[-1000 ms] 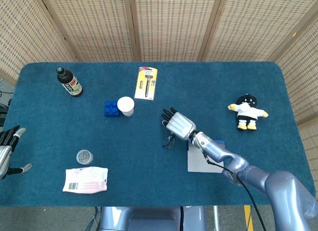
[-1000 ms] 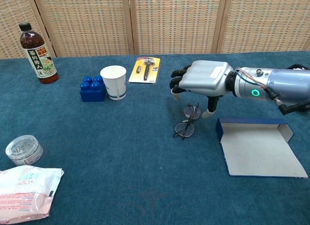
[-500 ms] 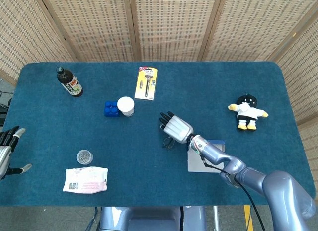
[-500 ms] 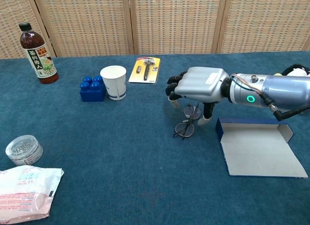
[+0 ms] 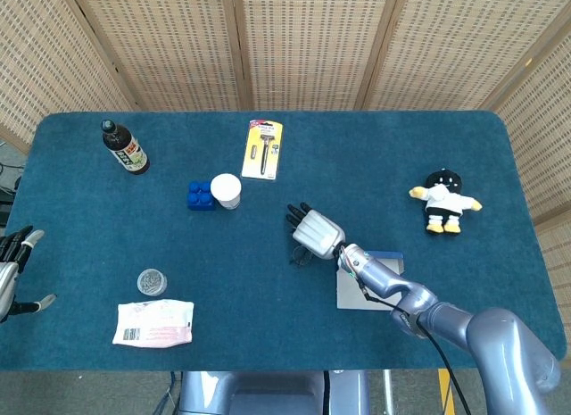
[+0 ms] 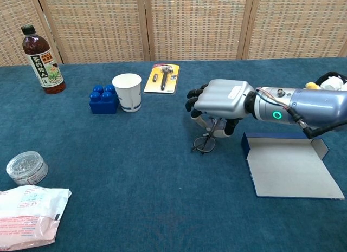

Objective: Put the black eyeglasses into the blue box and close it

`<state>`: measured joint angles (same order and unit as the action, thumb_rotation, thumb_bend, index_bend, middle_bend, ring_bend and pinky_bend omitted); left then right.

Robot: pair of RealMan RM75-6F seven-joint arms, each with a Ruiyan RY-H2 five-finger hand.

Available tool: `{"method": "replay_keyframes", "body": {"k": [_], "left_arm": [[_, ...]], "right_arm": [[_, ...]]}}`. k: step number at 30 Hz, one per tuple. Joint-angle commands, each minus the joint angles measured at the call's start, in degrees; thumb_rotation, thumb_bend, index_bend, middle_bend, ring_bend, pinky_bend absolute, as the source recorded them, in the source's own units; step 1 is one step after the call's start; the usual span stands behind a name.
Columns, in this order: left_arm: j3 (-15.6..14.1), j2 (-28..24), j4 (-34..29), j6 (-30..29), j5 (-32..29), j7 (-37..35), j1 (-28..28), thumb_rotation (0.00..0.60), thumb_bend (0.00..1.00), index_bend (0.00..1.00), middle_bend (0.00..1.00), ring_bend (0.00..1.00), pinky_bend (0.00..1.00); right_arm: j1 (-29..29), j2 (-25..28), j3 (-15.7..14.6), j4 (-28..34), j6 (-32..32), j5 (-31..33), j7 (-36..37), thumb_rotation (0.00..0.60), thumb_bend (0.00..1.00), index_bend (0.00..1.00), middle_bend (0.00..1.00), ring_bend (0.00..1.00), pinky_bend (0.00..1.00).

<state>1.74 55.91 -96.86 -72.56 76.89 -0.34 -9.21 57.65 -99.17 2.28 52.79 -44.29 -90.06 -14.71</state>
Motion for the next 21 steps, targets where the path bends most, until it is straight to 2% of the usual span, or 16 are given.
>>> {"method": "replay_keyframes", "body": {"k": [1,8,15,21], "left_arm": [[0.0,0.0,0.0,0.0,0.0,-0.1,0.0,0.6,0.0,0.0,0.0,0.0,0.0],[-0.1,0.0,0.1,0.4,0.0,-0.2,-0.1,0.6,0.0,0.0,0.0,0.0,0.0],[-0.1,0.0,0.1,0.6,-0.1,-0.2,-0.2,0.6,0.0,0.0,0.0,0.0,0.0],[-0.1,0.0,0.0,0.6,-0.1,-0.2,-0.2,0.6,0.0,0.0,0.0,0.0,0.0]], "right_arm": [[0.0,-0.2,-0.1,-0.2,0.1,0.1,0.0,0.6,0.42,0.47,0.19,0.08,0.18],[-0.2,-0.9,-0.4,-0.8,0.1,0.3,0.5,0.6,0.47,0.48,0.2,0.08,0.18],[-0.3,-1.5,-0.4,-1.5,-1.1,-0.1,1.8,0.6,0.47,0.59,0.22,0.08,0.18],[-0.6,-1.5,-0.2,-2.0,-2.7,-0.3,3.6,0.6,0.47,0.61,0.23,0.08,0.18]]}}
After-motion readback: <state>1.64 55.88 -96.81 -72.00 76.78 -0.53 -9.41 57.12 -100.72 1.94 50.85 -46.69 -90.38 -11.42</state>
